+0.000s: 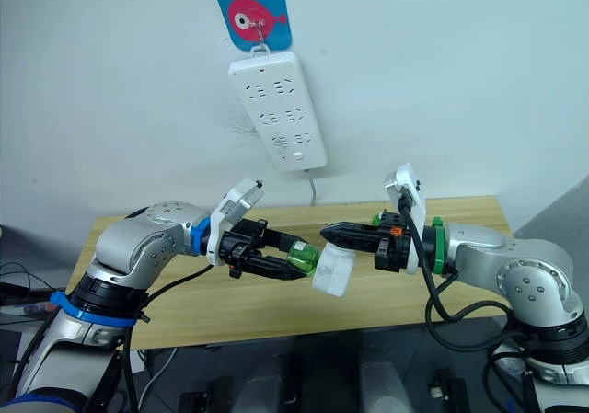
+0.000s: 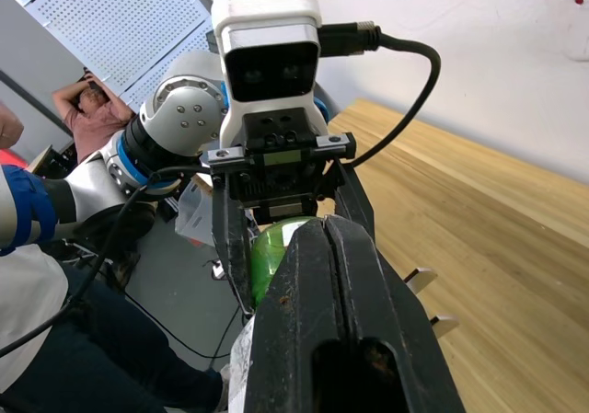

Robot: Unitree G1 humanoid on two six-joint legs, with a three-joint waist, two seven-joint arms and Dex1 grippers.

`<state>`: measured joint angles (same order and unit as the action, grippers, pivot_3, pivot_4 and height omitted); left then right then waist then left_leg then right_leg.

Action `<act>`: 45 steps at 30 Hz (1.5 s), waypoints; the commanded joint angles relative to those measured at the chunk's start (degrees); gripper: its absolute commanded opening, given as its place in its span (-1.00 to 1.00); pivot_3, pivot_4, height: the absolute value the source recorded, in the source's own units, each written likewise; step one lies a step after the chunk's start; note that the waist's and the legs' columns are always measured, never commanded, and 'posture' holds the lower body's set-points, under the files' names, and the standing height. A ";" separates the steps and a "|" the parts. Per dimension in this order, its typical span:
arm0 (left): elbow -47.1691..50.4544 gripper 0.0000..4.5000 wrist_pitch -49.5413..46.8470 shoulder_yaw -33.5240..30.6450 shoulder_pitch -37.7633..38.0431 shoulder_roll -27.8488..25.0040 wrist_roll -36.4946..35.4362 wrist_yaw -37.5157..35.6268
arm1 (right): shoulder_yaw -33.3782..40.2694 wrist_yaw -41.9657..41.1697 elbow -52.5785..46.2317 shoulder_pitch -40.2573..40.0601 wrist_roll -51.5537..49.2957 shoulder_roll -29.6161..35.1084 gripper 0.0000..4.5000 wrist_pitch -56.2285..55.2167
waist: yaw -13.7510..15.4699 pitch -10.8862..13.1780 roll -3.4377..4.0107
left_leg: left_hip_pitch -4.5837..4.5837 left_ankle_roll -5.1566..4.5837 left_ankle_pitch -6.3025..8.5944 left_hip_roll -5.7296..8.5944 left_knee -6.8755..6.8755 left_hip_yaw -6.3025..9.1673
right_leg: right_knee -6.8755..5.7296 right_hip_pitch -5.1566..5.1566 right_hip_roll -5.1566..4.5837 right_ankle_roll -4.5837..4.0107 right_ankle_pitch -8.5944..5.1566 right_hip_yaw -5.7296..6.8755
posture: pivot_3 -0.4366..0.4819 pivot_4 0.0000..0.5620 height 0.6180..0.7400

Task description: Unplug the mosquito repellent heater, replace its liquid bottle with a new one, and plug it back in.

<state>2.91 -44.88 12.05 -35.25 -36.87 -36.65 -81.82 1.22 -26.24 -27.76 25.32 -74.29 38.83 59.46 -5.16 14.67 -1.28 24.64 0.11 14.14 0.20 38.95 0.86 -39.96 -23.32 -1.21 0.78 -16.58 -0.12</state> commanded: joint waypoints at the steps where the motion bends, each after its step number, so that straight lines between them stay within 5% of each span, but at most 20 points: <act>1: 3.65 0.04 -0.04 -0.40 -0.76 -0.03 -1.97 -1.72 | 1.27 -0.35 -0.30 0.05 0.09 0.69 -1.00 0.31 | 0.00 0.00 0.00 | 0.00 0.00 0.00 0.00 0.00 0.00 | 0.00 0.00 0.00 0.00 0.00 0.00 | -0.53 -0.21 1.00; 19: -0.18 0.03 0.42 -2.77 0.24 2.03 -0.20 3.52 | 7.94 3.95 -0.15 1.64 -8.42 3.12 -1.00 0.62 | 0.02 0.00 0.00 | 0.00 0.00 0.00 0.00 0.00 0.01 | 0.00 0.00 0.00 0.00 0.00 0.01 | -0.53 -0.20 1.00; 25: -0.07 0.03 0.18 -4.80 1.50 2.26 -1.20 5.80 | 15.04 2.33 -0.71 -7.68 -8.31 11.59 -0.50 2.73 | 0.39 0.00 -0.01 | 0.06 0.00 0.00 0.01 -0.01 0.09 | 0.04 0.01 0.01 0.01 0.00 0.03 | -0.56 -0.20 1.00; 34: -0.26 0.03 -2.56 -5.81 0.31 2.28 -3.33 5.52 | 14.93 -1.48 0.63 -15.16 -12.57 12.76 0.96 3.41 | -0.11 0.00 -0.01 | 0.00 -0.02 0.00 0.03 0.01 -0.01 | -0.03 0.02 0.08 0.03 0.00 -0.17 | -0.54 -0.22 1.00; 45: -0.06 0.03 -5.80 -6.14 -0.69 1.46 -6.08 3.83 | 8.18 6.99 6.42 -13.03 -26.25 11.39 1.00 4.61 | 0.03 0.00 -0.01 | 0.02 -0.02 0.00 0.03 0.01 -0.03 | 0.01 0.02 0.09 0.03 0.00 -0.19 | -0.52 -0.23 1.00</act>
<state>1.48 -51.02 6.82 -35.38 -34.88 -41.45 -76.86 9.37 -20.13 -20.73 11.49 -97.46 50.19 64.30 -5.13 14.67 -1.29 24.66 0.10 14.14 0.23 38.96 0.83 -39.95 -23.30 -1.12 0.81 -16.58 -0.30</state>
